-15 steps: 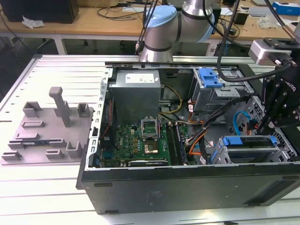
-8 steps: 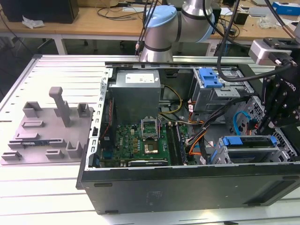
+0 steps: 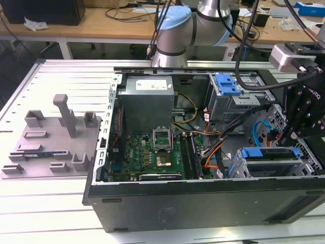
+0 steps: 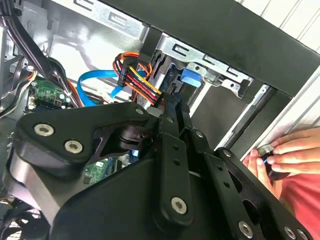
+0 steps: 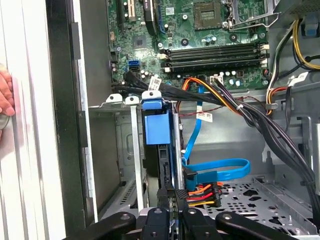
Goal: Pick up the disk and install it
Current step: 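Insert the first disk wire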
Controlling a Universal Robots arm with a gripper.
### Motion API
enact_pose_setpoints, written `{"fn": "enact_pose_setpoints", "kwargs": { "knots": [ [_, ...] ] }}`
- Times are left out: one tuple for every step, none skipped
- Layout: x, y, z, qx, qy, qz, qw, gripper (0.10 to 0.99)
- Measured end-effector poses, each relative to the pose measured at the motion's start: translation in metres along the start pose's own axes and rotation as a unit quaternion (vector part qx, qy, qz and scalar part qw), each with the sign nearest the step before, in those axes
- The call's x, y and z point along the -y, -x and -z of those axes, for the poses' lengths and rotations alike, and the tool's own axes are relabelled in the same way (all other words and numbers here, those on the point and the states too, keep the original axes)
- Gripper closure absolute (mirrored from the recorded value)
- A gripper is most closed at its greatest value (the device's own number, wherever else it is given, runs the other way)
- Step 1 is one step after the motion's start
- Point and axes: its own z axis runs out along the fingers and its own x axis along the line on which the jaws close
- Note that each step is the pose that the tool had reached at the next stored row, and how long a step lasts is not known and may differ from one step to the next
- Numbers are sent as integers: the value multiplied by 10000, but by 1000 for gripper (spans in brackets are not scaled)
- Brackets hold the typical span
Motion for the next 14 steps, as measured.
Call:
{"fn": "enact_pose_setpoints", "kwargs": {
  "knots": [
    [-1, 0, 0, 0, 0, 0, 10000, 918],
    [-2, 0, 0, 0, 0, 1, 10000, 918],
    [-2, 0, -1, 0, 0, 1, 10000, 918],
    [-2, 0, -1, -1, 0, 1, 10000, 918],
    [-2, 0, -1, 0, 0, 1, 10000, 918],
    [-2, 0, -2, 0, 0, 1, 10000, 918],
    [-2, 1, -4, 0, 0, 0, 10000, 918],
    [-2, 1, -5, 0, 0, 1, 10000, 918],
    [-2, 1, -7, 0, 0, 1, 10000, 918],
    [-2, 1, -10, 0, 0, 1, 10000, 918],
    [-2, 1, -12, 0, 0, 1, 10000, 918],
    [-2, 1, -14, 0, 0, 1, 10000, 918],
    [-2, 2, -17, 0, 0, 1, 10000, 918],
    [-2, 2, -19, 0, 0, 1, 10000, 918]
  ]
}}
